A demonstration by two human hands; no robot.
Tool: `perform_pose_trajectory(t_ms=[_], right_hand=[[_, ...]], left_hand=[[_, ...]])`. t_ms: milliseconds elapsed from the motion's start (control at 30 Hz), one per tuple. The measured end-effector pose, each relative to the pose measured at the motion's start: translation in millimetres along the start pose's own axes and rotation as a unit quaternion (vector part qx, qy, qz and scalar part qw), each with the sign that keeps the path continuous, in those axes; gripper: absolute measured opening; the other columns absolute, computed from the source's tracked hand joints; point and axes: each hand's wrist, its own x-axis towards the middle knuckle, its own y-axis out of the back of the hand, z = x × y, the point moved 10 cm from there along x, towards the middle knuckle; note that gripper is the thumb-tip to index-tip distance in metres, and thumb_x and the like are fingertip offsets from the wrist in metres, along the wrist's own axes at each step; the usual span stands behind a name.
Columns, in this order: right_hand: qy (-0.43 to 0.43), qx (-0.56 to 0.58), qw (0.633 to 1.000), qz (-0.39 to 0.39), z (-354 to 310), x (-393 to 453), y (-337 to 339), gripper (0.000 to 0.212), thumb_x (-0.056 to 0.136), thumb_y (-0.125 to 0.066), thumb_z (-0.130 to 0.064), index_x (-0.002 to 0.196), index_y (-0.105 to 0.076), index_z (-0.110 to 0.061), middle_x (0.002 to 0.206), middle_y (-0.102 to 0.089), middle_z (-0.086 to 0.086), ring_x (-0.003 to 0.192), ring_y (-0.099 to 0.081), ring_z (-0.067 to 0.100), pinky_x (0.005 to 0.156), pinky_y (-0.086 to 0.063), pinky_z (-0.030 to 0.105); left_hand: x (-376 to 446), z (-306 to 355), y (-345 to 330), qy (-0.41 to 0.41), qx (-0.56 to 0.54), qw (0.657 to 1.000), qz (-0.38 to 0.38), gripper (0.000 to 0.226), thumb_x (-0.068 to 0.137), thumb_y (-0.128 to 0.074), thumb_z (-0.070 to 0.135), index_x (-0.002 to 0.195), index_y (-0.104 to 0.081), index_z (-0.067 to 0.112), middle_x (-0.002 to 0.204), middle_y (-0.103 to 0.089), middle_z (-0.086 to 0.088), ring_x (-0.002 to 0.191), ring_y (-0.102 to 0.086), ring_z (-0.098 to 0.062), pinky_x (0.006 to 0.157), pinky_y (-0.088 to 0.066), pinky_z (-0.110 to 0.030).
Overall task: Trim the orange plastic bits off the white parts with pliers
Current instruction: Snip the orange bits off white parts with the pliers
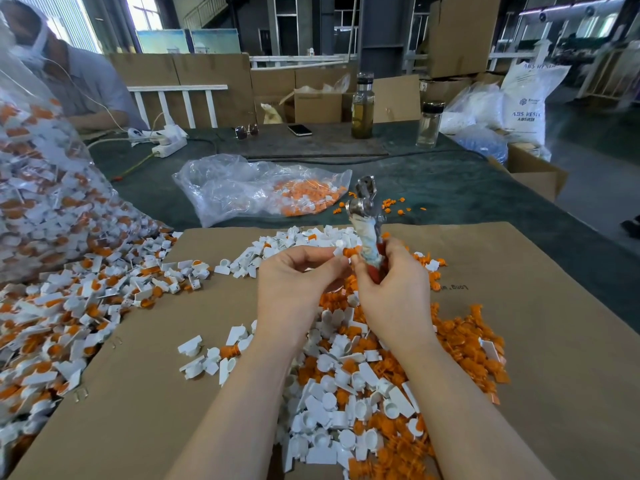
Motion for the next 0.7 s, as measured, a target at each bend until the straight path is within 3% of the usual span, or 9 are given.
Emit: perform_pose_trajectory(t_ms=[133,400,533,700], right_hand=[[-0.003,-0.007,1.0,-0.008,0,1,-2,0.015,0.088,-0.068,-0.023,0.088,-0.053,-0.023,0.072,-0.054,-0.02,0.064,-0.055,-0.003,0.054,-0.039,0.013],[-0.007,-0.026,1.0,-0.01,0,0,-1,0.016,0.088,-0.068,-0.024,0.085,-0.052,-0.022,0.069,-0.053,-0.018,0.062,-0.055,0.002,0.052,-0.039,0.016],[-0.007,-0.032,0.999,-0.01,-1,0,-1,0.017,0.088,-0.067,-0.024,0.083,-0.051,-0.024,0.07,-0.054,-0.018,0.064,-0.056,0.004,0.053,-0.043,0.02],[-0.006,-0.032,0.999,-0.007,-2,0,-1,0.019,0.088,-0.068,-0.023,0.082,-0.05,-0.023,0.068,-0.052,-0.019,0.06,-0.053,0.001,0.051,-0.035,0.015]], left_hand=[[-1,7,2,-0.026,0.047,0.999,0.01,0.009,0.078,-0.082,0.008,0.079,-0.077,0.015,0.074,-0.076,-0.005,0.074,-0.075,-0.022,0.069,-0.061,-0.026],[-1,17,3,-0.063,0.117,0.991,0.023,0.018,0.075,-0.084,0.008,0.073,-0.077,0.024,0.071,-0.075,0.004,0.072,-0.073,-0.02,0.066,-0.059,-0.022],[-1,20,2,-0.083,0.13,0.988,0.02,0.024,0.075,-0.084,0.007,0.07,-0.075,0.029,0.07,-0.075,0.009,0.068,-0.072,-0.01,0.064,-0.057,-0.018],[-3,20,1,-0.098,0.148,0.984,0.02,0.024,0.075,-0.085,0.011,0.069,-0.074,0.032,0.069,-0.073,0.015,0.062,-0.068,0.001,0.058,-0.051,-0.011]])
